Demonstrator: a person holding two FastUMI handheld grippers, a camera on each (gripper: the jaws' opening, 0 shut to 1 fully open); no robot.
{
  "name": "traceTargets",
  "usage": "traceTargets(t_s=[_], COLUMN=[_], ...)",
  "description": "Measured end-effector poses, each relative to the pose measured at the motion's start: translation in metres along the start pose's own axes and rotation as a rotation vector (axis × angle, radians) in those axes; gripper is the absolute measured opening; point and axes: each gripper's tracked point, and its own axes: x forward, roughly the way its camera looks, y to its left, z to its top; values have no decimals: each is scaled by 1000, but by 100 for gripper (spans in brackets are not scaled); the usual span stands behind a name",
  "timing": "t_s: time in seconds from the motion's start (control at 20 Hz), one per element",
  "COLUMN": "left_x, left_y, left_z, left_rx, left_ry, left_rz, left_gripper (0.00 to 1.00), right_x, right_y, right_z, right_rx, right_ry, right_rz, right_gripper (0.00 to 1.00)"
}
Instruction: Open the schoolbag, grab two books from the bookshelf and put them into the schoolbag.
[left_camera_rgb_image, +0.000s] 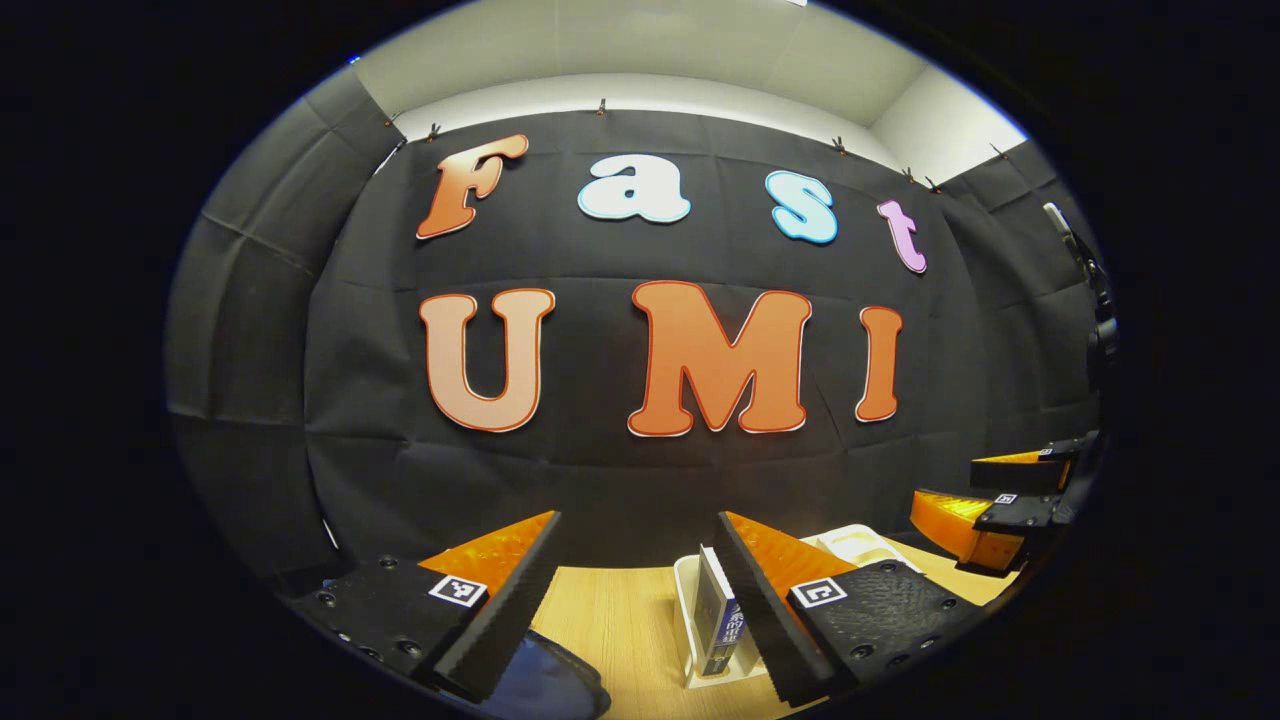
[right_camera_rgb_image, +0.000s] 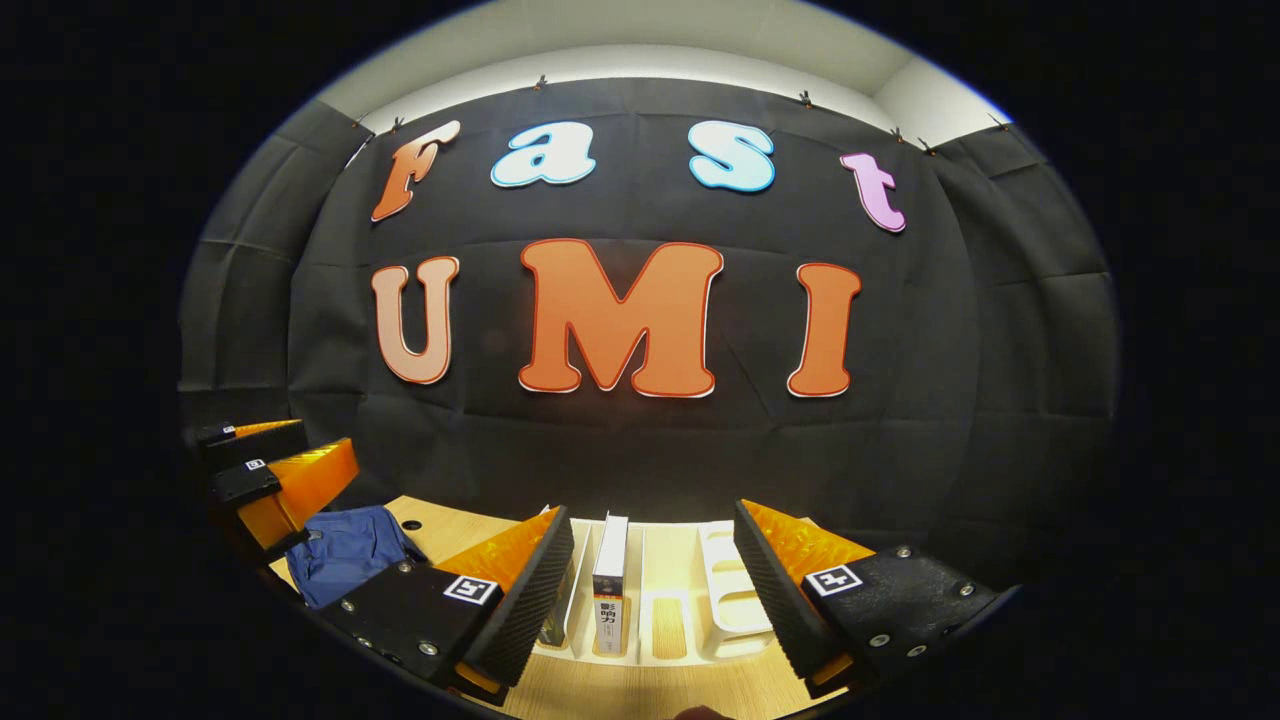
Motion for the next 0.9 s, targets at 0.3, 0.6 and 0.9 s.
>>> traceTargets(t_s=[0.3,0.6,0.9], left_x=[0,1,-1], left_y=[0,5,23], left_z=[-8,-34,-103], left_rx=[9,31,104], left_ry=[20,92,274], left_rz=[-2,-11,-2], left_gripper=[94,93,95], right_x=[1,-1,0], right_y=[2,5,7], right_z=[-5,-14,-29], right_rx=[0,-1,4], right_ry=[14,36,79], right_rz=[8,13,18], right_gripper=[95,96,95])
